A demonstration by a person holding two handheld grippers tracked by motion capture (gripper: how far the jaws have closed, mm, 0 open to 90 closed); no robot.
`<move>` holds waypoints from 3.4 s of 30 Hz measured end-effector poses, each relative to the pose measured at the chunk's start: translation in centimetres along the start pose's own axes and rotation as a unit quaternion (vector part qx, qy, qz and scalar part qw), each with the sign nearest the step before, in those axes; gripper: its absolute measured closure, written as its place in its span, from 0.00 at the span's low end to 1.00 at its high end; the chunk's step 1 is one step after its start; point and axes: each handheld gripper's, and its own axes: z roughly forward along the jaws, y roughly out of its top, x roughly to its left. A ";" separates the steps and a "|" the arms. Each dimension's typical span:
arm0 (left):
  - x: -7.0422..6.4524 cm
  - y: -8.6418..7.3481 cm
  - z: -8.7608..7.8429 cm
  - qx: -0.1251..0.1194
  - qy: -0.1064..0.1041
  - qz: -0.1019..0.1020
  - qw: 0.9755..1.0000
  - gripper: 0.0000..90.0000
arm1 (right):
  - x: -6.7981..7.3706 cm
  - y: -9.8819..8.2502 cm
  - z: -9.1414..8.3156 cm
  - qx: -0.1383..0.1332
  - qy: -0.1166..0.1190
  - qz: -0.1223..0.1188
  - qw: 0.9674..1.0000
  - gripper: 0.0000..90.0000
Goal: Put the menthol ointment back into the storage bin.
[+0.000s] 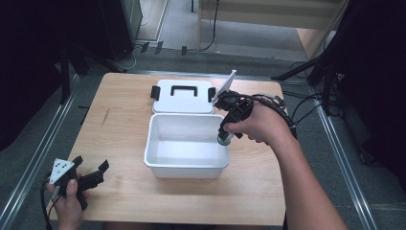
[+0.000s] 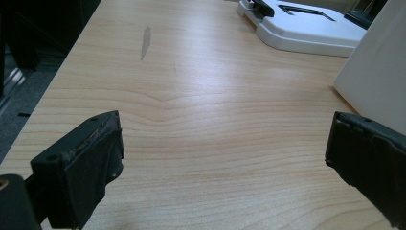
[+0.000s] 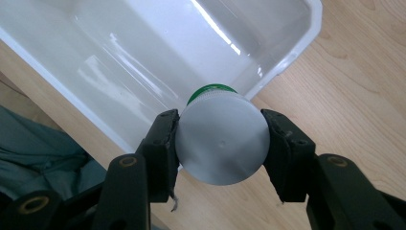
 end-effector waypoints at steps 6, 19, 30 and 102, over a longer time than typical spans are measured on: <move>0.0 0.0 0.0 0.001 0.000 0.001 1.000 0.00 | 0.5 0.6 0.8 0.005 0.002 -0.014 1.000 0.58; 0.0 0.0 0.1 0.003 -0.001 0.000 1.000 0.00 | 1.4 1.0 3.3 0.001 -0.011 -0.087 0.996 0.58; 0.0 0.0 0.1 0.003 -0.002 0.001 1.000 0.00 | 1.9 1.1 5.6 0.007 -0.020 -0.128 0.992 0.58; 0.0 0.1 0.2 0.009 -0.003 0.001 1.000 0.00 | 3.7 1.8 13.2 0.036 -0.021 -0.141 0.989 0.48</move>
